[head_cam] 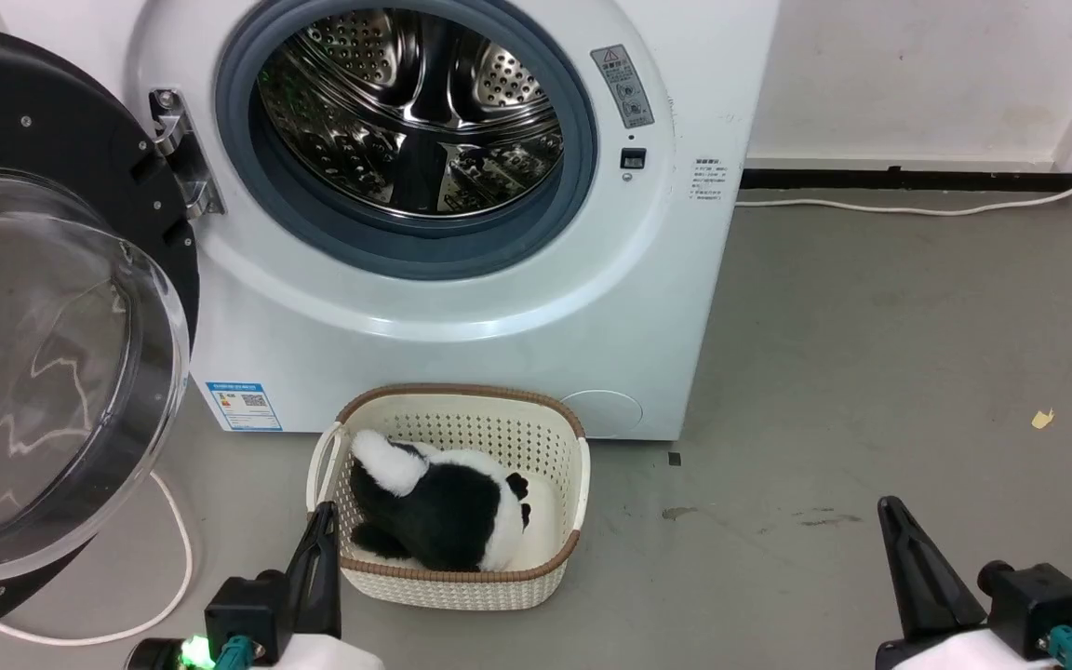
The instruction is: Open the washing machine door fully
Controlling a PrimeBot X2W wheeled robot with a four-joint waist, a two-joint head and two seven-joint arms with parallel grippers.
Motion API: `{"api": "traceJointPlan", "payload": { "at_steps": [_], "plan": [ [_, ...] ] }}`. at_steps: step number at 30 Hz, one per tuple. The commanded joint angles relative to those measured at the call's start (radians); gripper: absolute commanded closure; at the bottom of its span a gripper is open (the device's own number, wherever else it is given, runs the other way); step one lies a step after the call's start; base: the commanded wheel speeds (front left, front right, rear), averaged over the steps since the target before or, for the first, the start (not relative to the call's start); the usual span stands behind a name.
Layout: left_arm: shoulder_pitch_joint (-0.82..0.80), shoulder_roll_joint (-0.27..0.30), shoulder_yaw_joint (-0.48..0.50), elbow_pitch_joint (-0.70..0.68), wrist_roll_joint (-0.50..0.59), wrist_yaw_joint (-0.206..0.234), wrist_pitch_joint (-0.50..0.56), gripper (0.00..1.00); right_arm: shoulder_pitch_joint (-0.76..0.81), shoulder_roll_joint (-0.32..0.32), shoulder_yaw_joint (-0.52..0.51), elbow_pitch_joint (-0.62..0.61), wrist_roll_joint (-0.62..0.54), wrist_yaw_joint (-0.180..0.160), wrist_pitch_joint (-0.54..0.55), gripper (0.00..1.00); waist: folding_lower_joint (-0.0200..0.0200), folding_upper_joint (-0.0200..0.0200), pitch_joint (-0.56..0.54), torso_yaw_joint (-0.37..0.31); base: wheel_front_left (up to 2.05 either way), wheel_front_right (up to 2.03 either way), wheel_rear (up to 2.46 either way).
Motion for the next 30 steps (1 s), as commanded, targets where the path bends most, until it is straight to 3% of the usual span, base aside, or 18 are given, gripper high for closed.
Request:
{"api": "traceJointPlan", "payload": {
  "at_steps": [1,30],
  "plan": [
    [-0.015,-0.001,0.007,-0.005,0.007,-0.006,0.008,1.00,-0.018,0.002,0.002,-0.006,-0.007,0.000,0.006,1.00,0.0000,0.0000,0.000,0.000,0.00,0.00,0.00],
    [-0.029,-0.015,0.047,-0.031,0.045,-0.035,0.065,1.00,-0.043,0.003,0.010,-0.012,-0.034,0.001,0.054,1.00,-0.0001,0.0000,0.005,-0.008,0.00,0.00,0.00]
  ]
}}
